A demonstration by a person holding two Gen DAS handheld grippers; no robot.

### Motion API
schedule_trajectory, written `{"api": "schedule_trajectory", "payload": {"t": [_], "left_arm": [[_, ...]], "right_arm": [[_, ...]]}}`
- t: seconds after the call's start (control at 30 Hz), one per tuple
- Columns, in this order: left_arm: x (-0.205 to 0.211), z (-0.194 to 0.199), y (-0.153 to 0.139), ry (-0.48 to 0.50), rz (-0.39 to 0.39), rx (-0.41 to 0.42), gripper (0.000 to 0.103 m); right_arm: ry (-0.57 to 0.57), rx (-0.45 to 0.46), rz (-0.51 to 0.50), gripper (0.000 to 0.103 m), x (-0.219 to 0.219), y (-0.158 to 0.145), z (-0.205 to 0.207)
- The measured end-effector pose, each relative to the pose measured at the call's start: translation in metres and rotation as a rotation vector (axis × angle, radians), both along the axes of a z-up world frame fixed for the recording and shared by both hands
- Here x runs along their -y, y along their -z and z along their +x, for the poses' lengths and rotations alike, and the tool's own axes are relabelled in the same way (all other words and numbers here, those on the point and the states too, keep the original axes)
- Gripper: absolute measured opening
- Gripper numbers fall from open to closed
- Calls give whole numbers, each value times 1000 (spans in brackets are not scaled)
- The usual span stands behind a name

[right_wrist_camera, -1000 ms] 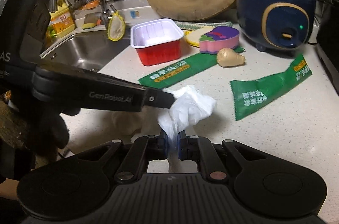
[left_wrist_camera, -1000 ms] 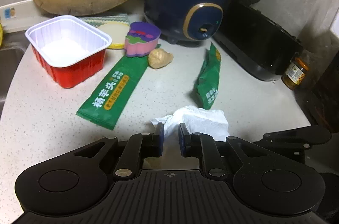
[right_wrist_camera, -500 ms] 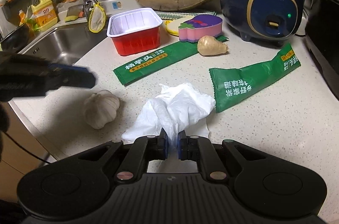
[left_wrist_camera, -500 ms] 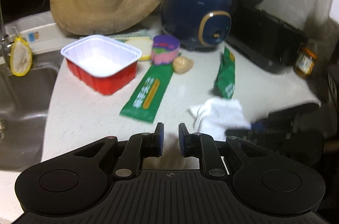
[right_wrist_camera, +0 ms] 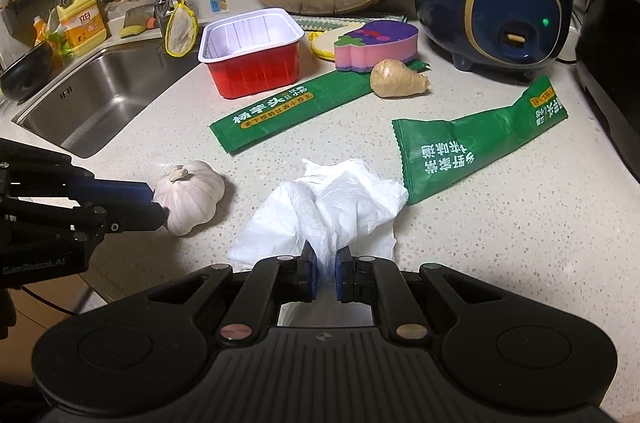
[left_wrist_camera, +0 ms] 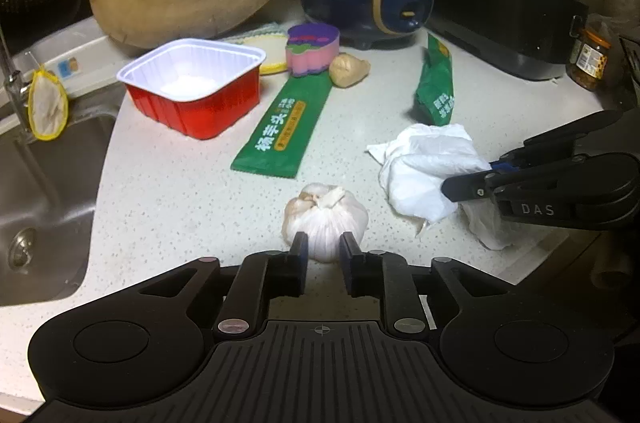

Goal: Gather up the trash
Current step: 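Move the left gripper to the white garlic bulb while the right gripper holds the tissue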

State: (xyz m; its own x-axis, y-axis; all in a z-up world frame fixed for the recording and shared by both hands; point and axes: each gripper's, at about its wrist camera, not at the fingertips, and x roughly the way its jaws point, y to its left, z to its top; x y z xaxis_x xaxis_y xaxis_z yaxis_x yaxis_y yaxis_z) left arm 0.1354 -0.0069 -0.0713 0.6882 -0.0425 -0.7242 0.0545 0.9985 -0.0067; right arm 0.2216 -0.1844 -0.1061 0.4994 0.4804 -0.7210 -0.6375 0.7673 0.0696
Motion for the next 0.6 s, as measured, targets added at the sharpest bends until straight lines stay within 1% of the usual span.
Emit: {"api": "schedule_trajectory", "payload": {"t": [0.33, 0.5, 0.6], "left_arm": [[3, 11, 9, 18, -12, -35, 24], [0, 13, 1, 4, -36, 7, 24], [0, 15, -4, 16, -32, 30, 24]], "right_arm": [[3, -7, 0, 9, 2, 2, 2], [7, -5, 4, 9, 1, 2, 5], [11, -5, 5, 9, 0, 3, 8]]}}
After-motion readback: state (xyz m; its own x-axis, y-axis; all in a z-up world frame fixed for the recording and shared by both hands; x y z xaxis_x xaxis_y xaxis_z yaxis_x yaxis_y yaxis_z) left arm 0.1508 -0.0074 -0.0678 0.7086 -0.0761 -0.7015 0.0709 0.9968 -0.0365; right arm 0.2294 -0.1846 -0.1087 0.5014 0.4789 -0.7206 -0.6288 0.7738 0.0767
